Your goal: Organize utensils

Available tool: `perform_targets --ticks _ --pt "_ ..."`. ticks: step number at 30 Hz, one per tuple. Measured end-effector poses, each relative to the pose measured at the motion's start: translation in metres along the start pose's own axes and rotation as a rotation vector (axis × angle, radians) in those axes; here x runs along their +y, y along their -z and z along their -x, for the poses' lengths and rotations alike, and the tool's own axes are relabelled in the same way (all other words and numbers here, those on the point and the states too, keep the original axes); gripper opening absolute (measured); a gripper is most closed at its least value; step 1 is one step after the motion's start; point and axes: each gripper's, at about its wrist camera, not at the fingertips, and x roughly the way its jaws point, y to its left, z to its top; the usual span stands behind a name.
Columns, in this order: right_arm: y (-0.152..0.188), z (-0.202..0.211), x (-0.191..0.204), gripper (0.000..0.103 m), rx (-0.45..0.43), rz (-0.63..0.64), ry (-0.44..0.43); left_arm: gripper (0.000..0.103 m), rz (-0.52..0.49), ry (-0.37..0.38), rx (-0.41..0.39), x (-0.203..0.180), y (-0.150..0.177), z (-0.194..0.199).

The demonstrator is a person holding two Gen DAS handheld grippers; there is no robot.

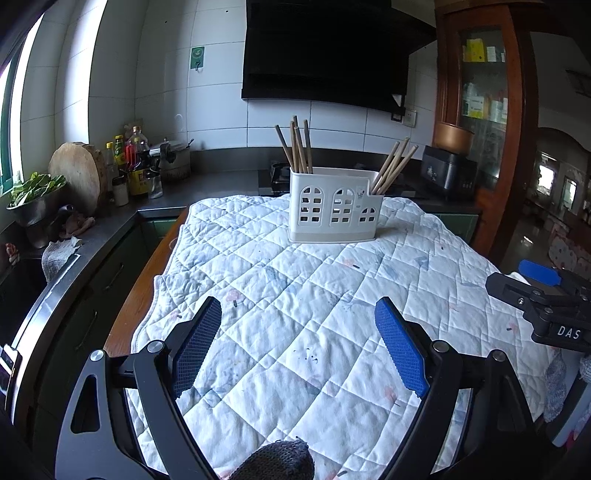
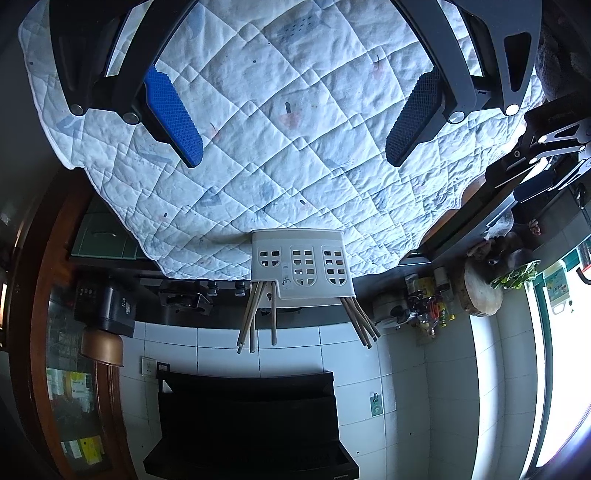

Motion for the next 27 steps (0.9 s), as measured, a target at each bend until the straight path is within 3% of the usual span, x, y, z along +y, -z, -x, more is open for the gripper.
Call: perform_targets --ticks 27 --pt "-0.0002 -0.0016 0.0007 0.096 0.006 0.007 -0.007 0.085 0.01 0.003 0.026 0.0016 0.0038 -0.0042"
